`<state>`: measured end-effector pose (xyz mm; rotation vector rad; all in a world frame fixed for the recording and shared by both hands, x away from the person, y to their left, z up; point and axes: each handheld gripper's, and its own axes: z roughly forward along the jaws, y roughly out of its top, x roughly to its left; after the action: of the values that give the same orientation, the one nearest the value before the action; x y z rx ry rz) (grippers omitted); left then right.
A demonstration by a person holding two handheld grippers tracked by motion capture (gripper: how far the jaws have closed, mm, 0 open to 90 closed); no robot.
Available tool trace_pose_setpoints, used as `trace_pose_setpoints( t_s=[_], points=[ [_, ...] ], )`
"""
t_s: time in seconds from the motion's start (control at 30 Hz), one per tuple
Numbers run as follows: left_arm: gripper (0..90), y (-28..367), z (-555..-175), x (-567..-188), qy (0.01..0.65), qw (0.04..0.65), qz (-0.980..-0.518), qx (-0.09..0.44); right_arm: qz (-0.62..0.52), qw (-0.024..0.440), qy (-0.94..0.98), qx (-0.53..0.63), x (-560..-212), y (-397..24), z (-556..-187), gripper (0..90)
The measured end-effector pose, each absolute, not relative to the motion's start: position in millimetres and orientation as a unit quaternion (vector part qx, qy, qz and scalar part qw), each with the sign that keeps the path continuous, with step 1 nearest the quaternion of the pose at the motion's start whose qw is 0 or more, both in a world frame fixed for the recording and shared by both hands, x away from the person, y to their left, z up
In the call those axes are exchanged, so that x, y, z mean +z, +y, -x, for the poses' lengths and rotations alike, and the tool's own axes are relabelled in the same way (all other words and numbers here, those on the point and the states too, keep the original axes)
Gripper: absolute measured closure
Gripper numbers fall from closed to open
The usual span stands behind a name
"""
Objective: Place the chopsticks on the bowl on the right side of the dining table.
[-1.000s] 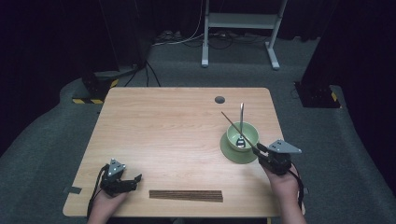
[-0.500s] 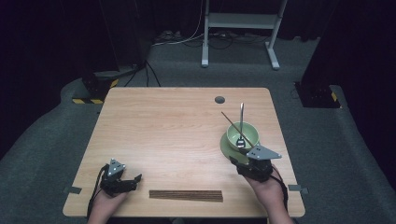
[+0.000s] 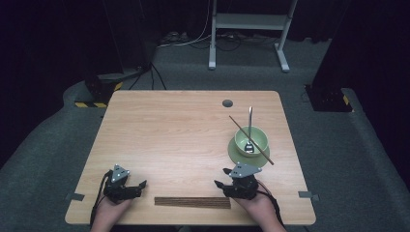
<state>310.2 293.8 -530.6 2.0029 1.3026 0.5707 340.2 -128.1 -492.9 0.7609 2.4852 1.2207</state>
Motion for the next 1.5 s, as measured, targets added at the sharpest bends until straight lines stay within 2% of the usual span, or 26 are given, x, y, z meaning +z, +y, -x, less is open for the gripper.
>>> trace_pose_setpoints(
  t_s=[0.1,0.37,0.93,1.13,1.5],
  points=[
    [15.5,293.8,-310.1,-530.6,0.499,0.336,-0.768,0.22,-0.253,0.106,0.866,0.418,-503.6,-115.6,-336.8,45.0],
    [15.6,294.0,-310.3,-530.6,0.5,0.336,-0.768,0.218,-0.223,0.078,0.886,0.399,-513.7,-91.3,-328.0,48.5],
    [15.8,293.6,-309.7,-530.5,0.497,0.336,-0.769,0.221,-0.209,0.058,0.897,0.386,-517.5,-84.7,-324.0,63.3],
    [15.8,293.8,-310.1,-530.6,0.499,0.336,-0.769,0.219,-0.211,0.046,0.896,0.387,-518.6,-87.1,-324.1,64.7],
    [16.1,293.8,-309.9,-530.5,0.497,0.337,-0.769,0.219,-0.22,0.065,0.897,0.378,-520.5,-95.9,-331.7,71.7]
  ],
)
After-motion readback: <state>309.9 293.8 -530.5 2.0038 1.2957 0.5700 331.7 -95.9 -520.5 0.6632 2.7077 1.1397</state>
